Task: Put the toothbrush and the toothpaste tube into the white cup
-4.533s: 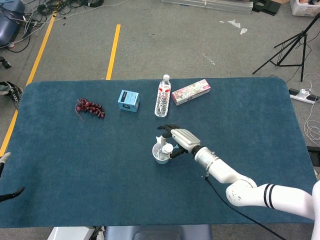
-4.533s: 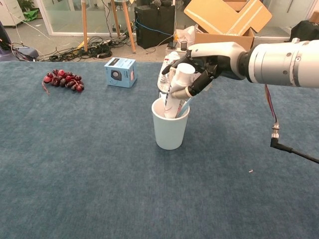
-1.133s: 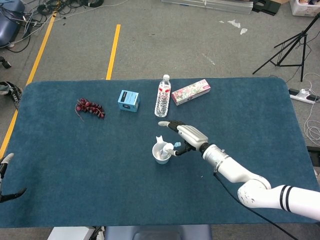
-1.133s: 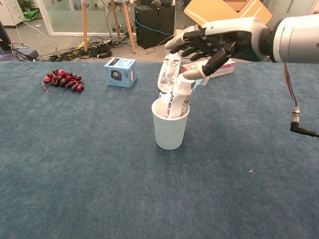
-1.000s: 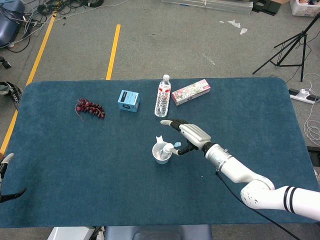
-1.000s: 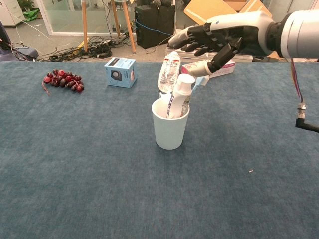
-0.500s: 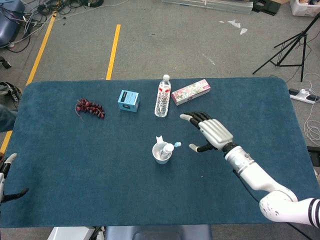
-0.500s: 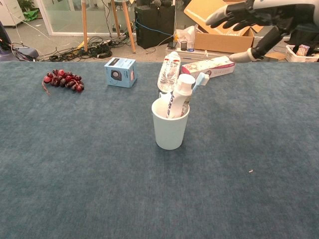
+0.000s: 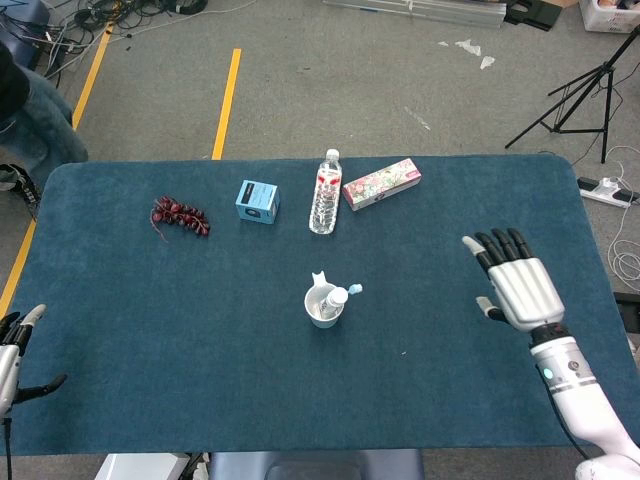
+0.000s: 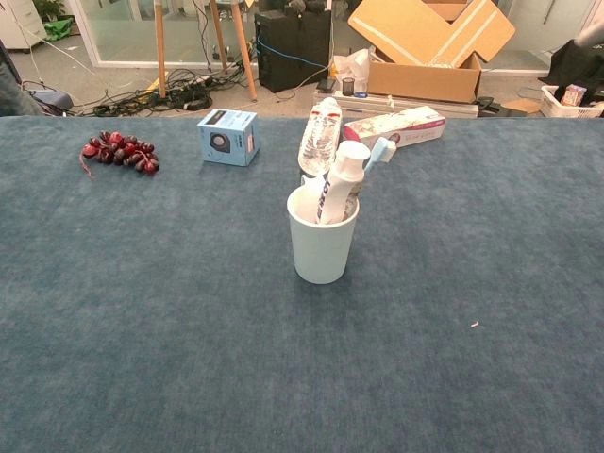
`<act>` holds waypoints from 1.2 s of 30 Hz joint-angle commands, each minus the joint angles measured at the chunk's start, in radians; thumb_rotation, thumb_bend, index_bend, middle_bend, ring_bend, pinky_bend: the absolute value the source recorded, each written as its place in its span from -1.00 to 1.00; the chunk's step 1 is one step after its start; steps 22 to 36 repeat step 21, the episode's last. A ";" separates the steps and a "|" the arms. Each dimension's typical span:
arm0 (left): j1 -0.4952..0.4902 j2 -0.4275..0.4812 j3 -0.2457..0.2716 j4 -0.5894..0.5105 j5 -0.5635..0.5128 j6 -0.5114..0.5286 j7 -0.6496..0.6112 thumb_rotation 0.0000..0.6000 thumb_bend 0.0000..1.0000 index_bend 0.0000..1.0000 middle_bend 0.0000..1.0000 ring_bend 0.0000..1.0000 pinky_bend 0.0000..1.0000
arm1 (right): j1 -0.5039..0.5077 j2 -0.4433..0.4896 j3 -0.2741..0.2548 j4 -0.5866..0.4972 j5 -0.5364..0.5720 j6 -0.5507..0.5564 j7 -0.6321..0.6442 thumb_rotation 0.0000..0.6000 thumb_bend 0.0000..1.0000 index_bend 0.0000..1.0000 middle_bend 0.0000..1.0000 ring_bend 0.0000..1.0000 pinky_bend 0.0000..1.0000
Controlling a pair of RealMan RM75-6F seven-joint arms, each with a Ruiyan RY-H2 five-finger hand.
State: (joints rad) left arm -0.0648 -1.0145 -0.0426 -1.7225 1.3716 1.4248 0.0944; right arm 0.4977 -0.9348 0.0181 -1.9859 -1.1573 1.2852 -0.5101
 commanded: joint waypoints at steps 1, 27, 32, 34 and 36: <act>-0.002 -0.006 0.000 0.006 0.005 0.001 0.000 1.00 -1.00 -0.79 -0.58 -0.77 -0.52 | -0.089 -0.027 -0.055 0.027 -0.038 0.089 -0.058 1.00 -0.58 -0.76 -0.74 -1.00 -0.93; -0.025 -0.053 -0.005 0.062 0.014 -0.024 -0.004 1.00 -1.00 -0.71 -0.52 -0.72 -0.45 | -0.310 -0.078 -0.089 0.158 -0.127 0.220 0.105 1.00 -0.58 -0.76 -0.74 -1.00 -0.93; -0.025 -0.053 -0.005 0.062 0.014 -0.024 -0.004 1.00 -1.00 -0.71 -0.52 -0.72 -0.45 | -0.310 -0.078 -0.089 0.158 -0.127 0.220 0.105 1.00 -0.58 -0.76 -0.74 -1.00 -0.93; -0.025 -0.053 -0.005 0.062 0.014 -0.024 -0.004 1.00 -1.00 -0.71 -0.52 -0.72 -0.45 | -0.310 -0.078 -0.089 0.158 -0.127 0.220 0.105 1.00 -0.58 -0.76 -0.74 -1.00 -0.93; -0.025 -0.053 -0.005 0.062 0.014 -0.024 -0.004 1.00 -1.00 -0.71 -0.52 -0.72 -0.45 | -0.310 -0.078 -0.089 0.158 -0.127 0.220 0.105 1.00 -0.58 -0.76 -0.74 -1.00 -0.93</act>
